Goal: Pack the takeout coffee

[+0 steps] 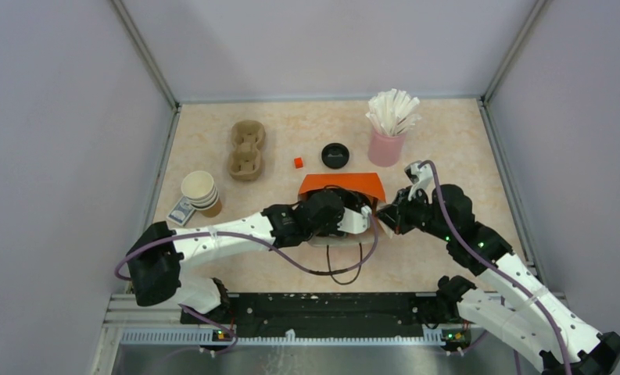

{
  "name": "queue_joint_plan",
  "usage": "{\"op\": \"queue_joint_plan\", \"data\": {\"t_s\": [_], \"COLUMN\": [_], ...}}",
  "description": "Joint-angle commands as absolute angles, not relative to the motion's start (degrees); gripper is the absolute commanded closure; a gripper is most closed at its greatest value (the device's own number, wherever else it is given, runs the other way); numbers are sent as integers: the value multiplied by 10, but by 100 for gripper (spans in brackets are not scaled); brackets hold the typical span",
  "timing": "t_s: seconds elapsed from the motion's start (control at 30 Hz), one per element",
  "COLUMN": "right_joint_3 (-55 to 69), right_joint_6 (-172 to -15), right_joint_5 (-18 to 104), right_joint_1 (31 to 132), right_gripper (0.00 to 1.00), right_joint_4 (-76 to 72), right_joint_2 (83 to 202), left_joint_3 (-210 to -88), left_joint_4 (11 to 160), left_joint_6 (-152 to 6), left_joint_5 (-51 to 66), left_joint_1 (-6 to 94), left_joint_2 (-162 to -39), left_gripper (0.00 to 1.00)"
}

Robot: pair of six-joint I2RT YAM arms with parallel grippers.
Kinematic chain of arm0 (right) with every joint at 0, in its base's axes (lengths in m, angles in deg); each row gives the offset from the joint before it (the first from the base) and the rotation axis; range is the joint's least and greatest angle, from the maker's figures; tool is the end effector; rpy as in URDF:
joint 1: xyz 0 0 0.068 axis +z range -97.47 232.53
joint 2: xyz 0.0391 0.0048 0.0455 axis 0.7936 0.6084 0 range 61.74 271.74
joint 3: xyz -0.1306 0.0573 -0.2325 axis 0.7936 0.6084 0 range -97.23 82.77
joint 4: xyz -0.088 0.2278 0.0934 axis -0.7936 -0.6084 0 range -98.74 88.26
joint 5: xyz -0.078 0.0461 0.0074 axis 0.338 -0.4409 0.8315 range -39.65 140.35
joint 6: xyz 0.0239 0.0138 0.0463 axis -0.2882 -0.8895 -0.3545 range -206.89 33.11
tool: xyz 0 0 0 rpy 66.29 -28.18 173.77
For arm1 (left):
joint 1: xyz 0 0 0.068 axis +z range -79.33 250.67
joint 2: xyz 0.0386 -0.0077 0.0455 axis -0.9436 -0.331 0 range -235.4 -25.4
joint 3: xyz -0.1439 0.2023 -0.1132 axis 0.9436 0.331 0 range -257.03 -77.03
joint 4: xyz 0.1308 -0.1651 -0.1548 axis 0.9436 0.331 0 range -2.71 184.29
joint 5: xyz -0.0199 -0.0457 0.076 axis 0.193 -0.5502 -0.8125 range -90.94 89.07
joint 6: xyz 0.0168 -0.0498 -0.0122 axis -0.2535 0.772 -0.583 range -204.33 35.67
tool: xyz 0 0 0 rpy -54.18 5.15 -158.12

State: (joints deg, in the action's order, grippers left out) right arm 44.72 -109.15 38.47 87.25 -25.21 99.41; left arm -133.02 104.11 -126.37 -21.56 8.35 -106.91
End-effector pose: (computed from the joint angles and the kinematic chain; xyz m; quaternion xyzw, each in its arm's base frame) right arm 0.1238 0.0948 0.2938 -0.1468 0.8188 0.3374 0.4407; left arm 0.1537 -0.2663 0.2509 0.6665 0.6090 0.0913 0.4202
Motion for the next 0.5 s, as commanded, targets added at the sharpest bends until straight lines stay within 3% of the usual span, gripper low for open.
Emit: {"op": "queue_joint_plan", "data": {"t_s": [0.0,0.47], "right_joint_3": [425,421], "right_joint_6": [-1104,-1097], "right_joint_5": [366,367], "right_joint_1": [877,877], "right_gripper": [100,100], "right_joint_4": [-227,-230], "right_joint_2": [991,997], "left_joint_3": [-1362,-1374], "left_joint_4": [1064,1096], "left_joint_6": [-1254,-1243], "left_joint_5": [-192,-182], "left_joint_1": [86,76], "left_joint_2": [-1067,-1065], "left_gripper": [36,23]}}
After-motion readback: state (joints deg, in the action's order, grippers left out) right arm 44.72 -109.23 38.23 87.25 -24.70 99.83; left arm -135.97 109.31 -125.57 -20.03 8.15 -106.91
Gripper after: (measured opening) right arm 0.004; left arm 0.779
